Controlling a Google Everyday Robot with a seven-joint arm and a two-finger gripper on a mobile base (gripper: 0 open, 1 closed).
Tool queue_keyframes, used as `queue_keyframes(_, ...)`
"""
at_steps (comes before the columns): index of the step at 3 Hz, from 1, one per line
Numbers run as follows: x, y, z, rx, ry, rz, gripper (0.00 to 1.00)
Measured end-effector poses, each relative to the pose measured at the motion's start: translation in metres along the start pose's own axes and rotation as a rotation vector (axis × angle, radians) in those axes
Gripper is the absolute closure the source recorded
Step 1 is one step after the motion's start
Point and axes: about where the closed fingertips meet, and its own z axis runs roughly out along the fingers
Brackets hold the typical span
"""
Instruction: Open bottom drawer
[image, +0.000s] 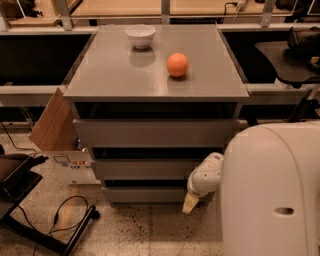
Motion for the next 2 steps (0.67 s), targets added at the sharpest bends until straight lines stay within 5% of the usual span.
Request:
queue_keyframes(1,0.0282,0.0243,0.0539,-0.046,0.033,-0.02,0.0)
queue_keyframes(2,0.0282,0.0243,0.054,-0.046,0.033,-0.02,0.0)
